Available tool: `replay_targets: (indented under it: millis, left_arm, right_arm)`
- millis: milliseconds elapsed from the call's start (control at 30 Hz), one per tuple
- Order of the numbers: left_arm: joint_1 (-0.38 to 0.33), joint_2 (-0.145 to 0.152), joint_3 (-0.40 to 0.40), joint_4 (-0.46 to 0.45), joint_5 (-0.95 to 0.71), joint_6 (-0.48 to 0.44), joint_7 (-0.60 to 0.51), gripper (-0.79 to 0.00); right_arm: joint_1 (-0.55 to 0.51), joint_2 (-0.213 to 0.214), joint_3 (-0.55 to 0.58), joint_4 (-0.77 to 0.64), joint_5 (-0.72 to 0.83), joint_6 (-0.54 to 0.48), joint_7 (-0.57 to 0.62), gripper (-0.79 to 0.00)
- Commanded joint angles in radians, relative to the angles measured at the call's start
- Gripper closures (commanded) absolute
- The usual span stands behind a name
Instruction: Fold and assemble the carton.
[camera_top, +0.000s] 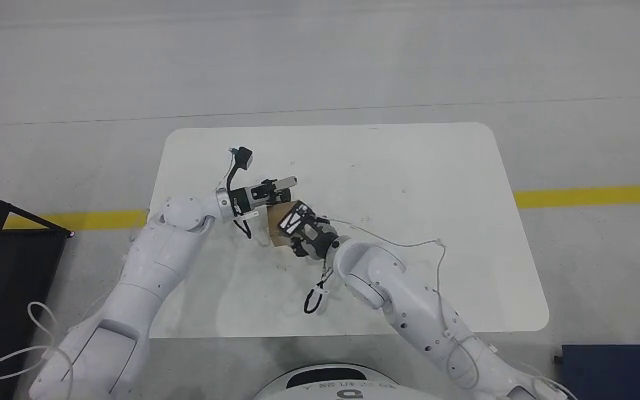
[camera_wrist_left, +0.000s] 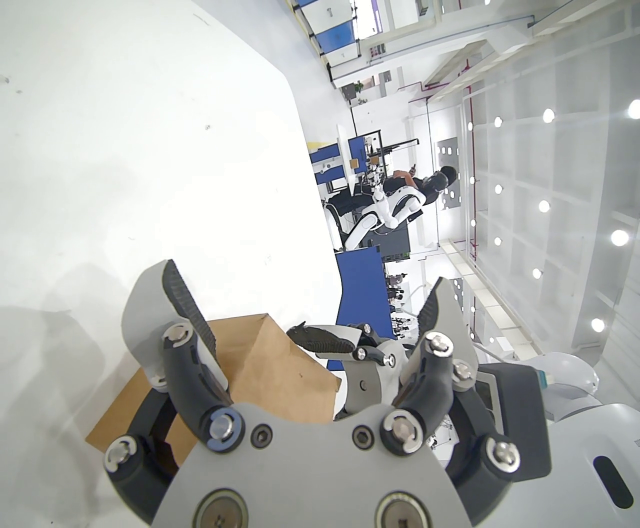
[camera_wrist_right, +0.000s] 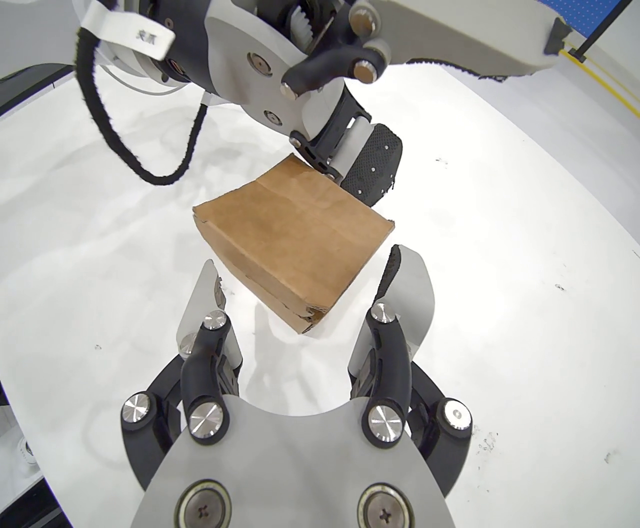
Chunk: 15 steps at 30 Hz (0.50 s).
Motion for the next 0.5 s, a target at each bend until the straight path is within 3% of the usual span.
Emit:
replay_targets:
  millis: [0,267,467]
  left_arm:
    - [0.002,0.0,-0.002,-0.003,0.002,0.001,0.0,-0.785]
    - [0.022,0.002,-0.011,-0.018,0.005,0.005,0.003,-0.785]
    - [0.036,0.005,-0.02,-0.029,0.008,0.01,0.003,-0.785]
  right_arm:
    - [-0.006,0.001,0.009,-0.008,0.025,-0.015,-0.009,-0.61]
    - [-0.037,0.009,0.045,-0.023,0.029,-0.011,-0.032,-0.529]
    - [-0.034,0.007,0.045,-0.016,0.039,-0.006,-0.042,-0.539]
